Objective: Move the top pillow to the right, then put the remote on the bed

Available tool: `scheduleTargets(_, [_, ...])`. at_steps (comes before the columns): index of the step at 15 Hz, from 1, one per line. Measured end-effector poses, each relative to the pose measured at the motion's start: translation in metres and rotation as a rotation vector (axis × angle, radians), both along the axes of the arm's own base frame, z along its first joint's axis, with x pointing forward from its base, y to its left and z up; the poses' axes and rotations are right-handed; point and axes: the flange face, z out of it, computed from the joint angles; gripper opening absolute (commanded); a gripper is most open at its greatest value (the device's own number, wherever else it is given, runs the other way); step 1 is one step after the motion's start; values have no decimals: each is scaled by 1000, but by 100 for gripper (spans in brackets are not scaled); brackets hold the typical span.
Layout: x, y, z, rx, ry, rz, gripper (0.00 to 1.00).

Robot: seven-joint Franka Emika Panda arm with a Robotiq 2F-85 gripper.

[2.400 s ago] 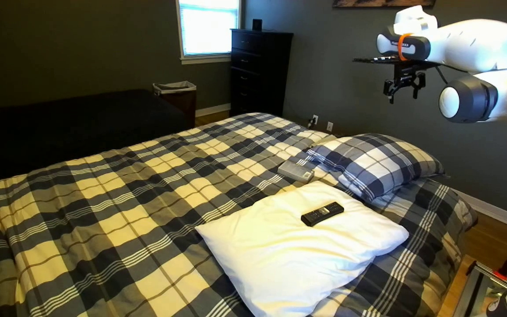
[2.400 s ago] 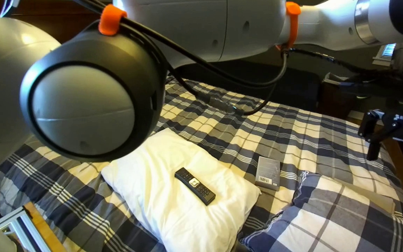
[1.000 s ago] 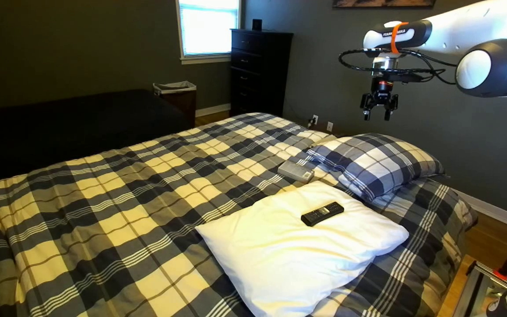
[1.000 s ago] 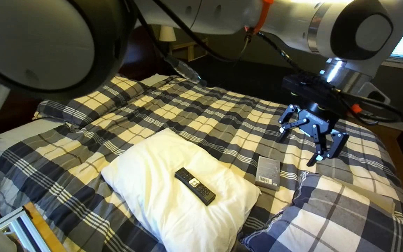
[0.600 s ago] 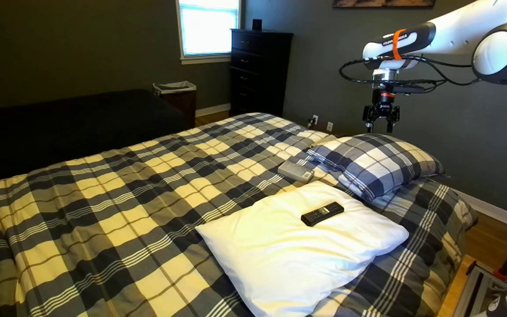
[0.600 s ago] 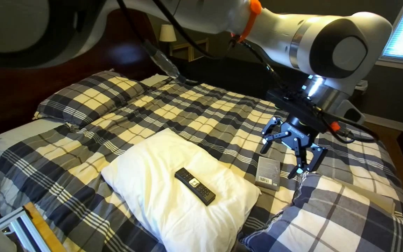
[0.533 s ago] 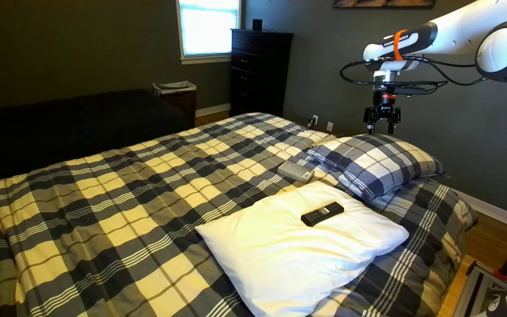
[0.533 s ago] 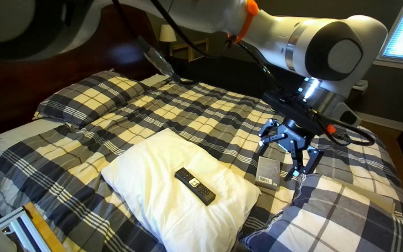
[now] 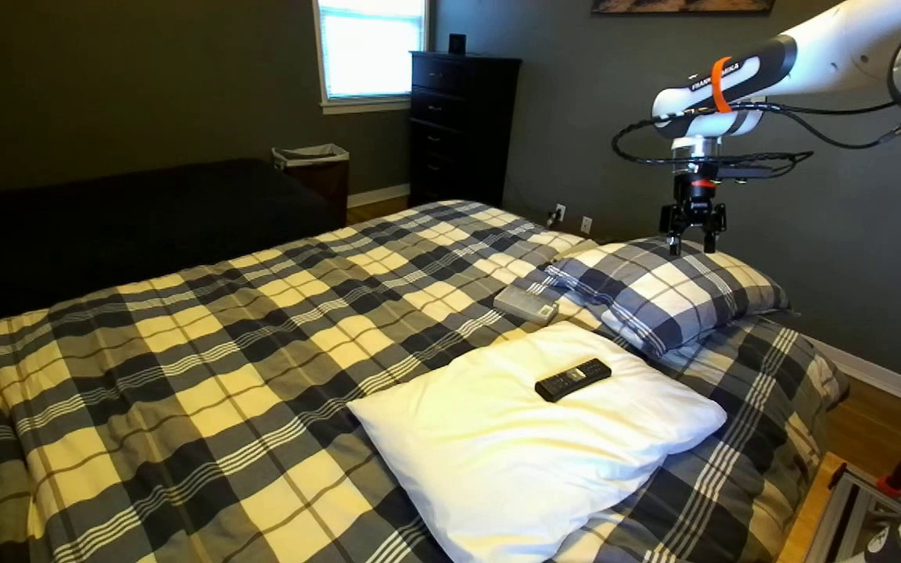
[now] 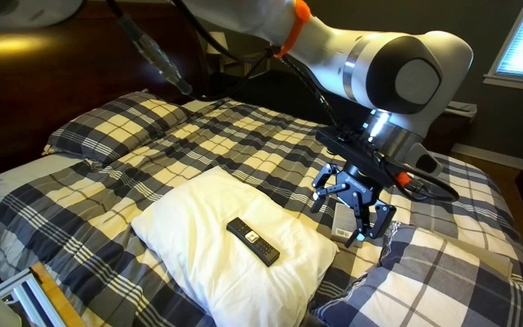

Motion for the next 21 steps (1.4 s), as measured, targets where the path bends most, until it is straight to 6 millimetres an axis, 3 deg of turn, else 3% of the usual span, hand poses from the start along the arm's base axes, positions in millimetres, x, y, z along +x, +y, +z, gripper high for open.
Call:
scheduleTargets(10, [-3,7,0,-5,11,-6,100])
scheduleTargets(16, [-14,82,-42,-75,33,-171,100])
scheduleTargets(21, [-32,121,-80,-151,-133,-344,100])
